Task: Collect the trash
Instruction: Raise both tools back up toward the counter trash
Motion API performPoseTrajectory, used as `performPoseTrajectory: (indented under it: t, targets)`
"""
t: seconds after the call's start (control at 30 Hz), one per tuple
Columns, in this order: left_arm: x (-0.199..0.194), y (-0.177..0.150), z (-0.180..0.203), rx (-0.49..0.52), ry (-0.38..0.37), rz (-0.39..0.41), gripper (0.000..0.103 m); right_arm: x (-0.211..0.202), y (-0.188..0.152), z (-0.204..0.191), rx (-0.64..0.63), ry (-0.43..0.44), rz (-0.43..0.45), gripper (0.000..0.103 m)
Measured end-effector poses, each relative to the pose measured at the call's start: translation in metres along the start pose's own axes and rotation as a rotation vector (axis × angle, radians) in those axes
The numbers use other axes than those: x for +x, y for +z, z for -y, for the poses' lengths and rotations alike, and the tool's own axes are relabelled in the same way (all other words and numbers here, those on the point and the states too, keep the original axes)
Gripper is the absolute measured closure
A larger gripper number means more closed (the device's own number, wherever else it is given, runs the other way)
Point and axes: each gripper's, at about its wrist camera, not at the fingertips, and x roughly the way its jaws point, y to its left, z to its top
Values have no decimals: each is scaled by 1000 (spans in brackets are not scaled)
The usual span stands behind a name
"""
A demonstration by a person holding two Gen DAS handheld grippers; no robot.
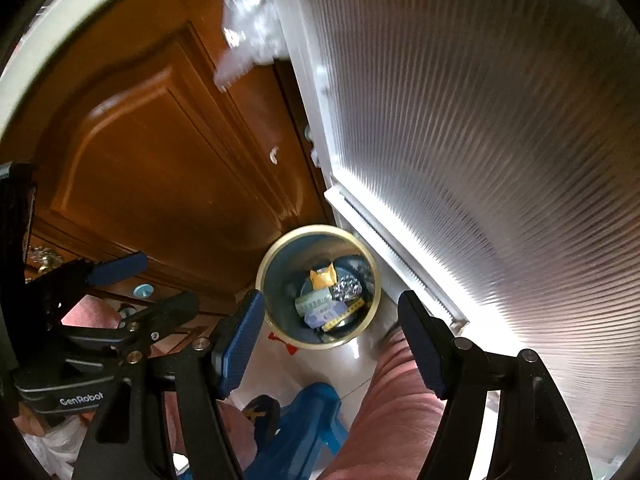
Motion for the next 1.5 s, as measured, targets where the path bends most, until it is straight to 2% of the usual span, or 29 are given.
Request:
performPoseTrajectory:
  t: [0.17,0.33,0.57,0.77,0.83,0.97,1.07,1.2,1.33,1.5]
  targets:
    - [-47,16,20,60,5,62,26,-50,4,-8,-49,-14,90,33]
    - [-102,38,39,119,-4,149,25,-118,14,-12,-92,-24,208,33]
    - [-172,75,66,196,16,261,25,-211,35,-15,-118,40,327,33]
    - [-205,123,89,253,-30,294,25,-271,79,2,-131,35,427,33]
    - [-210,143,94,245,-47,296,25,-286,103,18,-117,-14,452,33]
    - [-212,196,106,218,-86,293,25,-297,151,58,-96,-56,455,33]
    - [-201,236,113,215,-69,295,26,-298,198,92,-113,-98,460,33]
    - [-165,285,116,162,-40,234,26,-274,262,141,-132,-85,423,33]
    - [-126,314,113,90,-51,173,30,-245,304,182,-147,-143,408,25]
    - [-92,334,104,-27,-95,126,34,-206,338,215,-180,-145,360,21]
